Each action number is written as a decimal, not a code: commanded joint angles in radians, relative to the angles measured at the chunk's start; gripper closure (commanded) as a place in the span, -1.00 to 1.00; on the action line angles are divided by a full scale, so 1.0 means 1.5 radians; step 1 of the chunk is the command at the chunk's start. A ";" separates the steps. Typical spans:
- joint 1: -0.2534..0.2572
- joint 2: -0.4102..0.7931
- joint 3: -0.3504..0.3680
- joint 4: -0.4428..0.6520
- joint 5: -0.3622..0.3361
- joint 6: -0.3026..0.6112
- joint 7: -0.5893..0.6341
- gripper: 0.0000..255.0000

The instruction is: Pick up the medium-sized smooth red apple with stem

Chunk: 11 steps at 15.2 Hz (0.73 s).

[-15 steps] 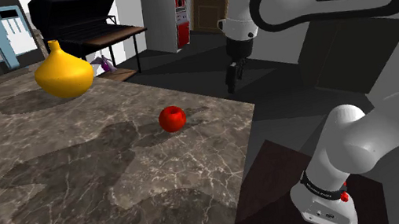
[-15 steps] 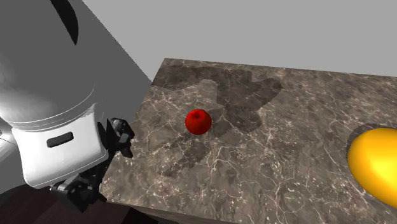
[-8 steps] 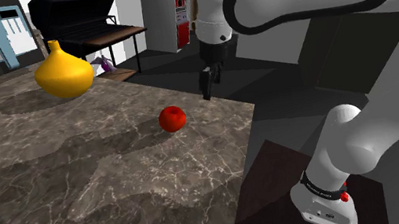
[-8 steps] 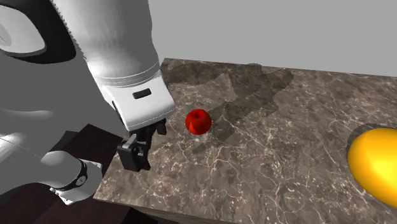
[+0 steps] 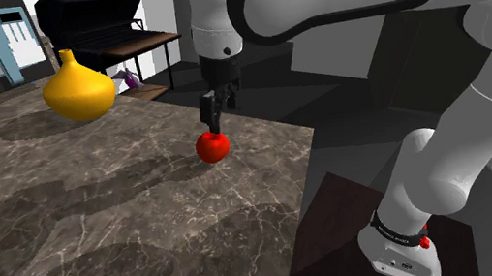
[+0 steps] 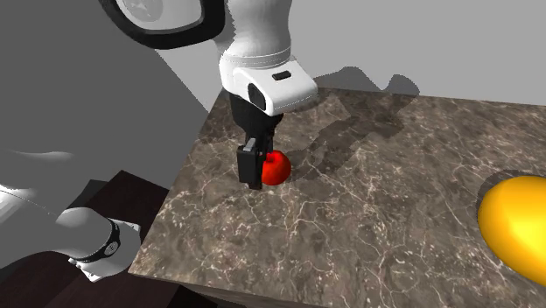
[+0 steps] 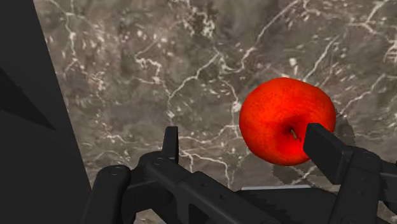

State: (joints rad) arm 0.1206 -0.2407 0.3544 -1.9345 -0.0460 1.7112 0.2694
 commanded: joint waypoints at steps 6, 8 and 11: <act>0.016 0.100 0.042 0.086 -0.035 0.007 0.062 -1.00; 0.016 0.099 0.042 0.067 -0.035 0.025 0.064 -1.00; 0.016 0.099 0.042 0.035 -0.036 0.057 0.068 -1.00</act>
State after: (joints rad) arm 0.1440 -0.0950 0.4166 -1.8684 -0.0983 1.7800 0.3667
